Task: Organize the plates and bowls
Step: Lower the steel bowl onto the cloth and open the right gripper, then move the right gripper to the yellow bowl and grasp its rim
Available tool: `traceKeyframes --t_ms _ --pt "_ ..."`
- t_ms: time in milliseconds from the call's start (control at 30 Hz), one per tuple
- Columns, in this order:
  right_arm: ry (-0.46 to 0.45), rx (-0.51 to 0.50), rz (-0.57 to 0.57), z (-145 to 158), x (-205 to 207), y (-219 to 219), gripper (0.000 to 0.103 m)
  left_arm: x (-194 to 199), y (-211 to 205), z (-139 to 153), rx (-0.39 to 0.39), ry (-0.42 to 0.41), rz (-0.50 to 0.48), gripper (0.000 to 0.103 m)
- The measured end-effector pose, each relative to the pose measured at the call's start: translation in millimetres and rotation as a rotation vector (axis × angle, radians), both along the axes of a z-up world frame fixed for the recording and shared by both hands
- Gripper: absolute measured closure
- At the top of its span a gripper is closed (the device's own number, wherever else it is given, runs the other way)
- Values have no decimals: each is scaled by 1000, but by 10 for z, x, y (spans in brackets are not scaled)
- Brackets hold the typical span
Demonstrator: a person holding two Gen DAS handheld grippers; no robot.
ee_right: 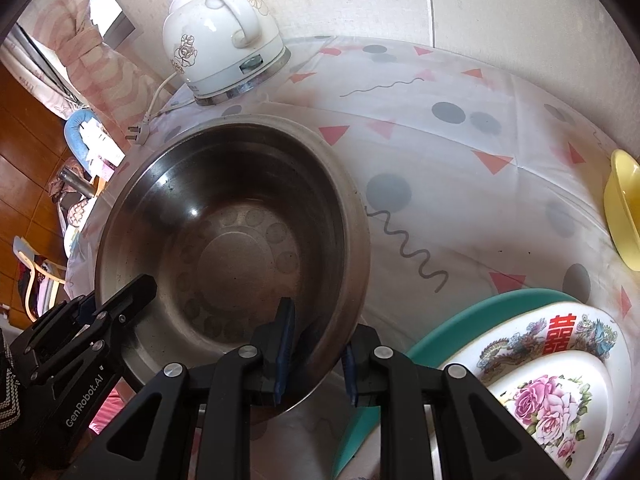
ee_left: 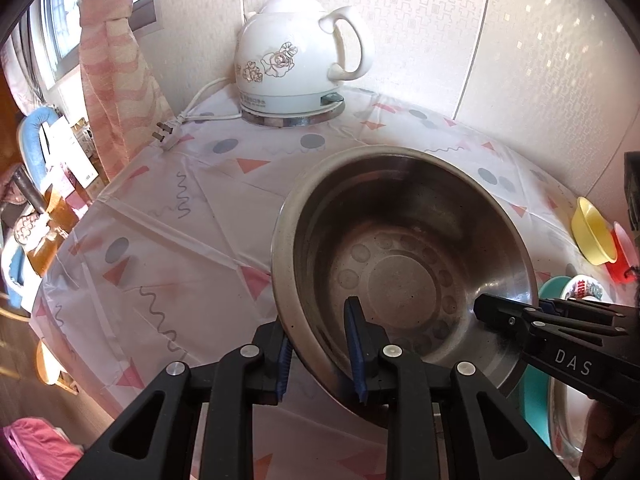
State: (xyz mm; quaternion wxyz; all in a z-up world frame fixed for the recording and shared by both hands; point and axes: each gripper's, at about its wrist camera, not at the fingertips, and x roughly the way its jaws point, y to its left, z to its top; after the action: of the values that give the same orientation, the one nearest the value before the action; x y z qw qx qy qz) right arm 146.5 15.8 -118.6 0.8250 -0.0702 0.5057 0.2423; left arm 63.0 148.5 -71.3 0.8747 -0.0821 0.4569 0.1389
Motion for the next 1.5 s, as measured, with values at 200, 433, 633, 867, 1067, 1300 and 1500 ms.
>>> traceKeyframes --t_ms 200,433,633,867,1067,1300,1500 --pt "-28 -4 -4 18 -37 33 81 -50 63 -1 8 -5 15 76" --pt "-38 3 -15 45 -101 -7 71 -148 118 96 34 -42 51 76" --pt "-39 66 -44 141 -129 -134 65 -242 73 375 67 -127 38 75" --pt "-86 108 -114 316 -219 -416 64 -283 -254 752 149 -232 -68 75" --pt "-121 133 -201 410 -269 -785 64 -238 -606 903 171 -256 -168 75" --pt "-144 136 -316 433 -272 -1261 64 -143 -1090 972 189 -266 -303 75" --pt "-145 147 -415 429 -228 -1670 64 -27 -1504 935 197 -252 -420 75"
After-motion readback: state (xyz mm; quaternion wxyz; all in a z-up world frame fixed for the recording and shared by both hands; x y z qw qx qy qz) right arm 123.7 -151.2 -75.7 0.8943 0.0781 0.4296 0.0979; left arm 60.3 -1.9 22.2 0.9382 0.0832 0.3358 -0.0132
